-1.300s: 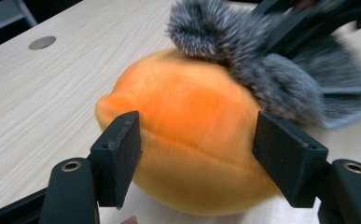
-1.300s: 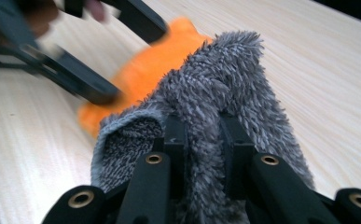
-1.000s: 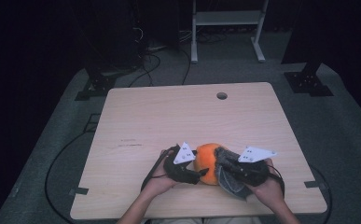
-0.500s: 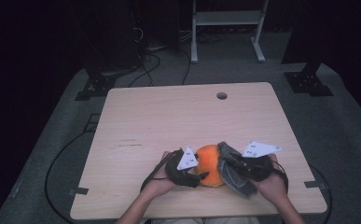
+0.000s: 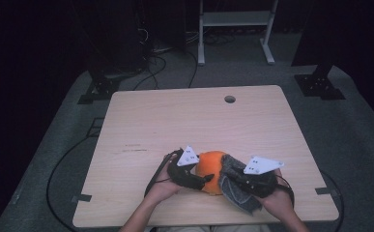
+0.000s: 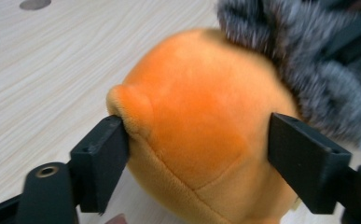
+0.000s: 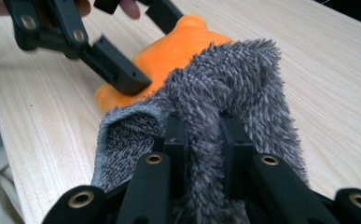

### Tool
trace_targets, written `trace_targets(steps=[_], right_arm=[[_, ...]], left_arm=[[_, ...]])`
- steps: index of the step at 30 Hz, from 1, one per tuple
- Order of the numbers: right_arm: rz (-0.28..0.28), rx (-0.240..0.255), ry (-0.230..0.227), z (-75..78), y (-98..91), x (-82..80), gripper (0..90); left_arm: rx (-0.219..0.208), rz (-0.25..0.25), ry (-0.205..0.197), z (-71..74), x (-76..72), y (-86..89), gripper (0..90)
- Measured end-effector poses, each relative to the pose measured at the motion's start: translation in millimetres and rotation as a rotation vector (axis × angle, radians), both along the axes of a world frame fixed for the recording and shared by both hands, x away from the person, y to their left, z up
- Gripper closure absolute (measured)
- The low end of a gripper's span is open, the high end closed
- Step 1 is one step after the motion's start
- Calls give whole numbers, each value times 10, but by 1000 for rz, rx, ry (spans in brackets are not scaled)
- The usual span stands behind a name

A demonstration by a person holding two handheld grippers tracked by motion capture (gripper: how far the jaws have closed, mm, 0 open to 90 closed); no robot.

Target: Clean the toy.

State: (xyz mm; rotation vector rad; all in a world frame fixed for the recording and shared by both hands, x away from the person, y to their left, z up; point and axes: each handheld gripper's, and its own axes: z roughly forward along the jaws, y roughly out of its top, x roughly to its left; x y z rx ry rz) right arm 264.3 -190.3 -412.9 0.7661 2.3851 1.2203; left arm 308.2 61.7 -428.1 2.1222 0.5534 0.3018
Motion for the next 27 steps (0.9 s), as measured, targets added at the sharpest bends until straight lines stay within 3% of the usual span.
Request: trace_targets(steps=[2,5,7,9,13,17,20,23,26,27], right_arm=[[0,14,17,-6,-44,48,749],[-63,30,42,-15,-176,142,748],[-100,36,66,-48,-277,204,747],[-98,46,77,-78,-293,220,748],[-99,9,42,-92,-247,195,749],[-71,-17,-4,-82,-201,134,749],[-44,-27,-38,-65,-156,85,749],[-36,-38,-48,-66,-137,71,748],[-47,11,8,-88,-197,142,741],[-53,22,29,-101,-224,174,738]], left_arm=[[17,0,-9,-16,-8,-2,234],[31,-2,-16,-20,-13,2,243],[13,-12,-4,-11,-4,16,241],[-16,-27,9,36,17,48,226],[-51,-1,-10,131,42,127,201],[-74,18,2,119,73,122,179],[-54,-3,24,43,72,50,175],[-16,3,9,16,52,18,197],[17,5,-18,-8,32,4,209],[10,6,-18,-18,31,2,212]])
